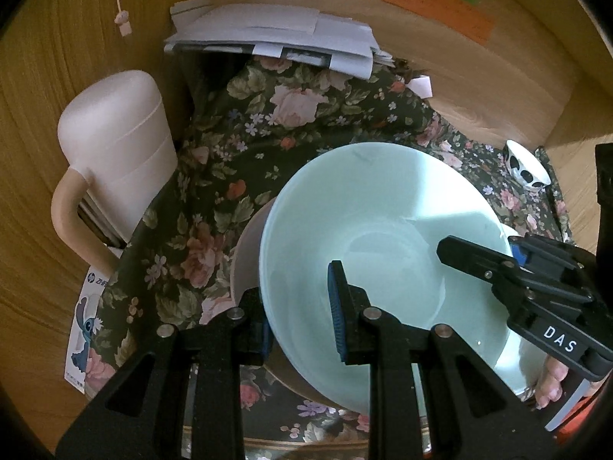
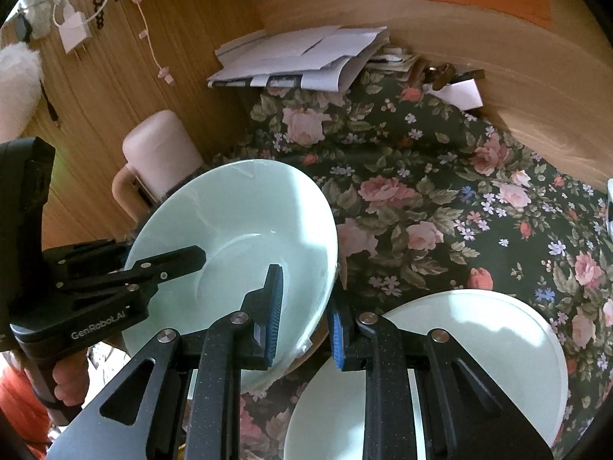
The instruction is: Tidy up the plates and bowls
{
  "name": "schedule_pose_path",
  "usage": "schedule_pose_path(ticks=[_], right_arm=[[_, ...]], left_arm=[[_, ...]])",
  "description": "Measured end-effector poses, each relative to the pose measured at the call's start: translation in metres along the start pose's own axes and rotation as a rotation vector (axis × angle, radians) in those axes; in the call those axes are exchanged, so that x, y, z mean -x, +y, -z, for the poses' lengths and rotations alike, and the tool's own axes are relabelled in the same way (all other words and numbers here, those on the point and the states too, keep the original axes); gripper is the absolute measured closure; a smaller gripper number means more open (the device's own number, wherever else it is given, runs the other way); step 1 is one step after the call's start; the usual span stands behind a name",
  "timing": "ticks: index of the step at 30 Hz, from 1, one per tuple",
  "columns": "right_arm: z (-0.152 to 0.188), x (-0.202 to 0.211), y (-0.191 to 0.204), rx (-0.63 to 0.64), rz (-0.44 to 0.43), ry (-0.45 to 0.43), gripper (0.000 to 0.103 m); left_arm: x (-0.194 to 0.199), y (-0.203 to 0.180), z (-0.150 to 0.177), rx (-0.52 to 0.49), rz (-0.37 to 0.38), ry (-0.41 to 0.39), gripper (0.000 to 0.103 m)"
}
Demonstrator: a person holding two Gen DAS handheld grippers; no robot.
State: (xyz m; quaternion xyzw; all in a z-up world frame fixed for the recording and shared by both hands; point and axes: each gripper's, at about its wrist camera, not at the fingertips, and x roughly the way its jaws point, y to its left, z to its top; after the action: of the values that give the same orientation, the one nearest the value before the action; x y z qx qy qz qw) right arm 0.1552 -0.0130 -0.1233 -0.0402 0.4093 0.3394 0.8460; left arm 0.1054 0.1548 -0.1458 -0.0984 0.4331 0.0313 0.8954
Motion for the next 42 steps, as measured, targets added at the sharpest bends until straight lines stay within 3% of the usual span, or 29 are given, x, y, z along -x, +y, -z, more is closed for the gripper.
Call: schedule_pose_path(ticks=[20,28,30,36,38,42], right_arm=[[-0.006,-0.007,0.001,0.03,-0.002,0.033,0.08],[-0.005,0.005,-0.008,0.029,0.006,0.007,0.079],[-0.003,0.01,-0.01,0.029,0.009,-0.003,0.079],[0.001,0.028,-0.021,0.015,0.022,-0.038,0.077],[0.002,0.033,-0.025,0.015,0.033,-0.05,0.072],[0.005,0.048,-0.033,0.017,0.056,-0.086,0.064]], left_arm=[[-0.012,0.005,0.001,-0.027,-0.011,0.008,0.08],[-0.011,-0.005,-0.001,-0.068,-0.084,-0.02,0.079],[-0.01,-0.007,-0.003,-0.071,-0.085,-0.019,0.072],[-0.012,-0.005,-0.012,-0.03,-0.066,0.025,0.068],[-0.01,-0.006,-0.014,-0.023,-0.074,0.026,0.066],[0.009,-0.012,-0.022,-0.04,-0.116,-0.062,0.044]])
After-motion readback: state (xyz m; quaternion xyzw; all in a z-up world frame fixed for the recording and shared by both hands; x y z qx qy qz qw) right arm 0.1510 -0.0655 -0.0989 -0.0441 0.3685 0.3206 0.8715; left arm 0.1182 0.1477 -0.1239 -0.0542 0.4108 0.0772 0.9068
